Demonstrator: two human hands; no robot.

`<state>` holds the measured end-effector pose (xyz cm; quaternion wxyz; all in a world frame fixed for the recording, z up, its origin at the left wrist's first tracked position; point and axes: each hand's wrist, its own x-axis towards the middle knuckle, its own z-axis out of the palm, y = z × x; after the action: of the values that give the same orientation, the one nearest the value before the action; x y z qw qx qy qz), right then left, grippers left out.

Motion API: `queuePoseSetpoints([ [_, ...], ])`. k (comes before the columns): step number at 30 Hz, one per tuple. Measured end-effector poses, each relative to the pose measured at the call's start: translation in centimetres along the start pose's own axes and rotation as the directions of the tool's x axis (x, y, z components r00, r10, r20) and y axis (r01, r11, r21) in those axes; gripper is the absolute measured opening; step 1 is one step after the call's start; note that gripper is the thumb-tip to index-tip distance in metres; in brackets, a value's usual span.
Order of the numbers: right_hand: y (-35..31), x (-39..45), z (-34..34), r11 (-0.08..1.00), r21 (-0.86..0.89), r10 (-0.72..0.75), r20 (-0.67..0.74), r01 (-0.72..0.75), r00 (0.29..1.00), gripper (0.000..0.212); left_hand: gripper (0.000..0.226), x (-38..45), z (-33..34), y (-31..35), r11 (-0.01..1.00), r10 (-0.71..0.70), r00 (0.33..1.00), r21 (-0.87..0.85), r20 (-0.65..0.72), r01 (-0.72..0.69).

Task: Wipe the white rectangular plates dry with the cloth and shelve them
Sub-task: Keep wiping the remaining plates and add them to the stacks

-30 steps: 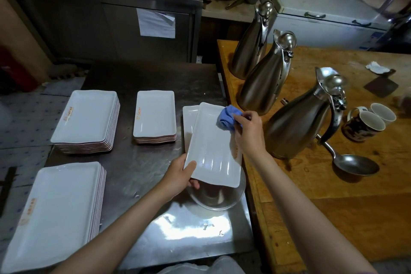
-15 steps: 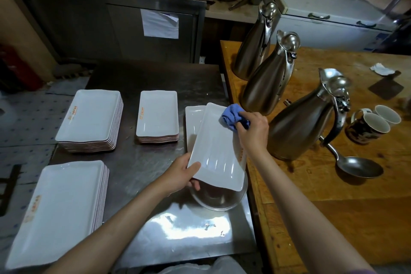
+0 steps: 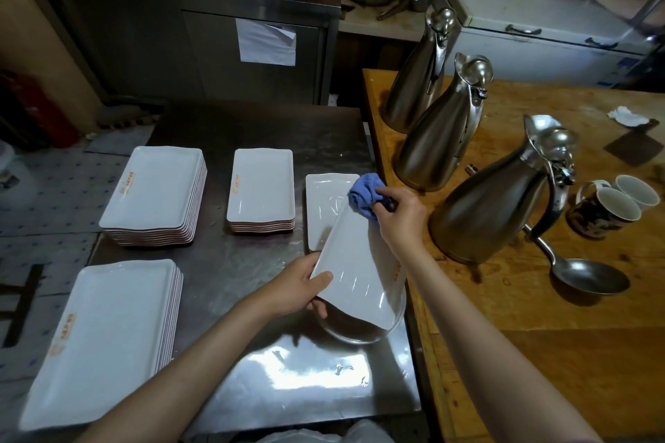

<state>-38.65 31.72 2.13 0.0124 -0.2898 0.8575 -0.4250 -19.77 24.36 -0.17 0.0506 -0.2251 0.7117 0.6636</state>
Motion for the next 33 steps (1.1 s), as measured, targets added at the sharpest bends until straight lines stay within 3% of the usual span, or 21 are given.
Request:
queuePoseSetpoints([
  [9,-0.1,-0.6,0.1,1.000,0.014,0.022,0.157,-0.025,0.987,0.026,0.035,0.1,-0.1,0.0,0.999,-0.017,1.000,-0.048,0.012,0.018],
  [15,-0.4,-2.3,0.1,0.997,0.018,-0.072,0.305,0.070,0.950,0.030,0.037,0.4,-0.1,-0.4,0.992,-0.045,0.999,-0.116,-0.027,0.041],
  [21,-0.8,-3.0,0.8,0.992,0.112,0.051,0.063,-0.058,0.997,0.034,0.038,0.9,-0.4,-0.4,0.991,-0.030,0.996,-0.132,-0.081,0.019],
  [27,-1.5,-2.8,1.0,0.996,0.028,0.080,0.191,-0.087,0.978,0.063,0.034,1.0,-0.2,-0.2,0.987,-0.013,0.996,-0.162,-0.090,-0.002],
  [31,-1.7,-2.7,0.7,0.997,0.035,0.055,0.250,-0.066,0.967,0.055,0.036,0.9,-0.3,-0.3,0.981,-0.025,0.993,-0.196,-0.112,0.003],
  [33,-1.8,-2.8,0.5,0.986,0.134,0.067,0.249,-0.103,0.966,0.050,0.037,0.8,-0.3,-0.4,0.979,-0.028,0.994,-0.202,-0.105,0.006],
])
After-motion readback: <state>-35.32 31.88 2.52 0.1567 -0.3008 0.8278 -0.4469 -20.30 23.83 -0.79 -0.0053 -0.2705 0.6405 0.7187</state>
